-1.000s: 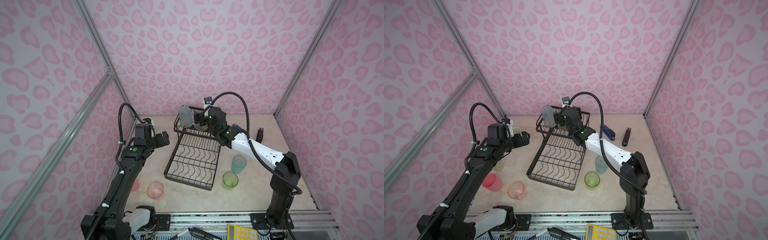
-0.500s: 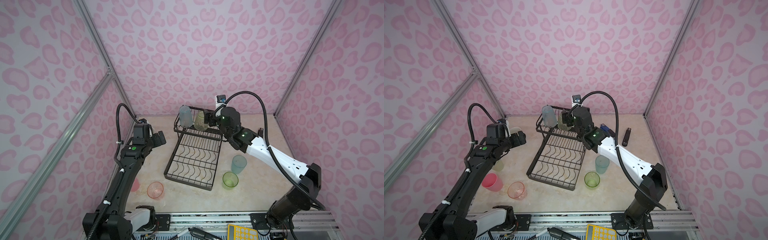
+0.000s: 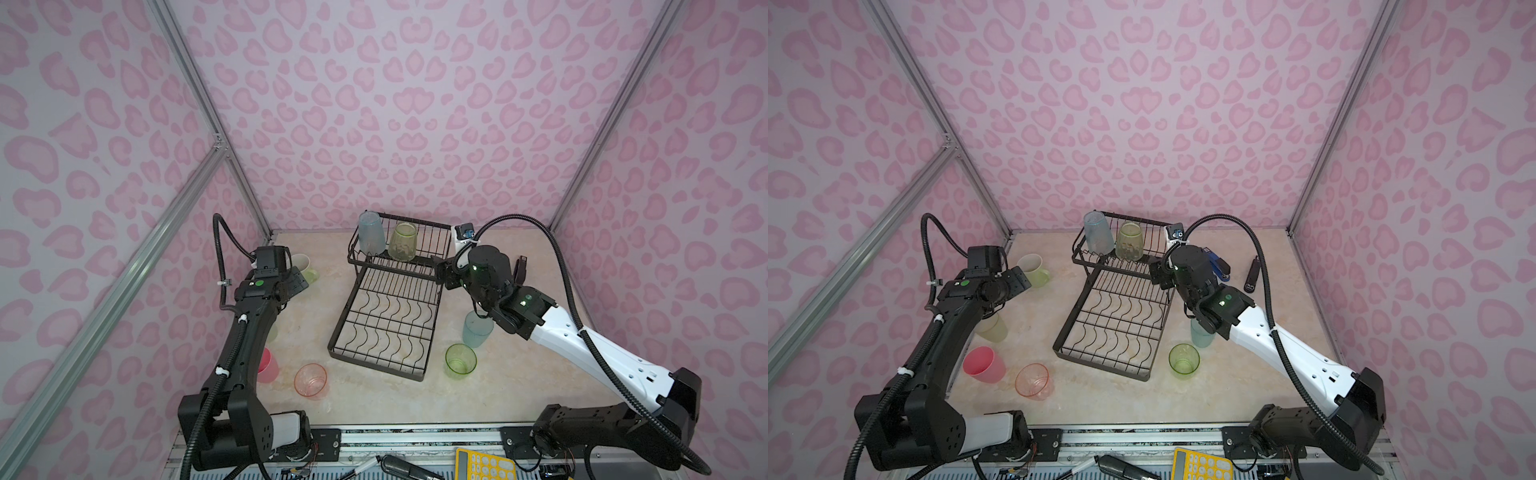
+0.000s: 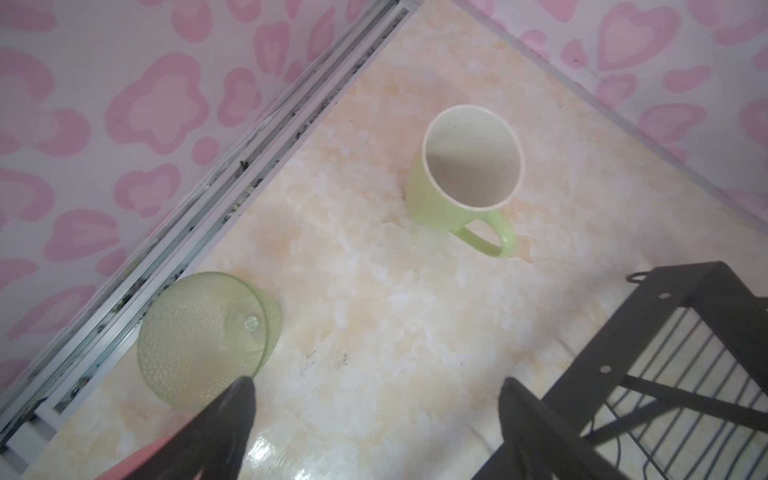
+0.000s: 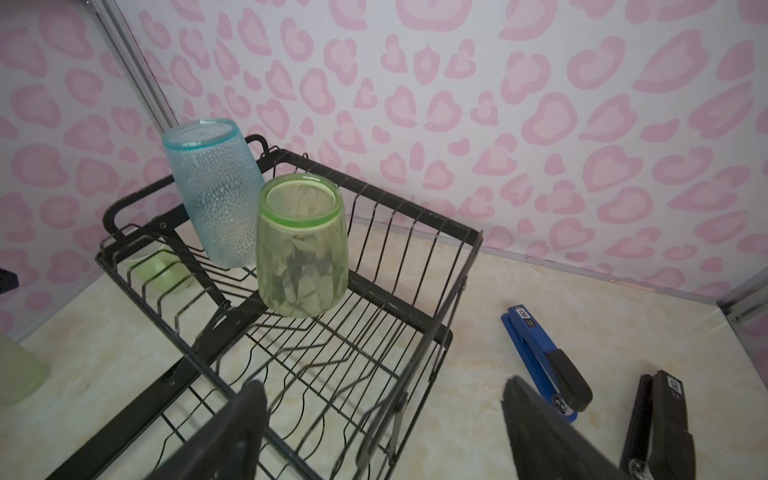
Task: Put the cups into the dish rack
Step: 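Release the green glass with the right gripper while the left gripper descends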
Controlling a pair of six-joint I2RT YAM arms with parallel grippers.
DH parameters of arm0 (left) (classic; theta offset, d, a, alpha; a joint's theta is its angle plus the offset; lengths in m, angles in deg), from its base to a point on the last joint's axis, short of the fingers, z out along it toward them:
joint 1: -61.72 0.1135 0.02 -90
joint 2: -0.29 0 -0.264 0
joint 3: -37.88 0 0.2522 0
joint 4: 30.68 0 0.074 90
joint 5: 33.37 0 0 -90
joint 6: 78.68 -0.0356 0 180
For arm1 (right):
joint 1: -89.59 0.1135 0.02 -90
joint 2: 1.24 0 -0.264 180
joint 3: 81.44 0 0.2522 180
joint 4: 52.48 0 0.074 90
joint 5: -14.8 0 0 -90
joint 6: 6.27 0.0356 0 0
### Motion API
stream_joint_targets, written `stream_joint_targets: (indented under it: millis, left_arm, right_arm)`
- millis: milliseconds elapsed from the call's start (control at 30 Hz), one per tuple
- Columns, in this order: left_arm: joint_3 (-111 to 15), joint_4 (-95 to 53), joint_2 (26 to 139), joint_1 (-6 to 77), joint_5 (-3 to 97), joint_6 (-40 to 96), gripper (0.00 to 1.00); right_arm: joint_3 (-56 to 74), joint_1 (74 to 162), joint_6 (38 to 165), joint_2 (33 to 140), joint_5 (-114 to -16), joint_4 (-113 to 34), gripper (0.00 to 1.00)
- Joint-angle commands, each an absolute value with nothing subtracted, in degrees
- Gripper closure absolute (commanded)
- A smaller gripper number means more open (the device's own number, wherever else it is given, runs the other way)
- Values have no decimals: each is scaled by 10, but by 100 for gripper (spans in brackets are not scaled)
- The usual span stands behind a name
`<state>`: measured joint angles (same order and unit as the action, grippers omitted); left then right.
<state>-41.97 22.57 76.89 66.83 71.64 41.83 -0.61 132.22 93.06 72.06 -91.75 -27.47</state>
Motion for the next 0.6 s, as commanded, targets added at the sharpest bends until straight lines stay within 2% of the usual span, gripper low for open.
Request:
stream_joint_targets:
  millis: [0, 167, 567]
  left_arm:
    - [-424, 279, 779, 672, 761, 461, 10]
    - [-397, 280, 779, 674, 765, 499, 10]
    - [-373, 239, 821, 687, 773, 521, 13]
  right_arm:
    - [-36, 1322, 925, 703, -911, -281, 12]
    - [-68, 1321, 941, 680, -876, -300, 13]
    - [-30, 1322, 996, 708, -801, -248, 17]
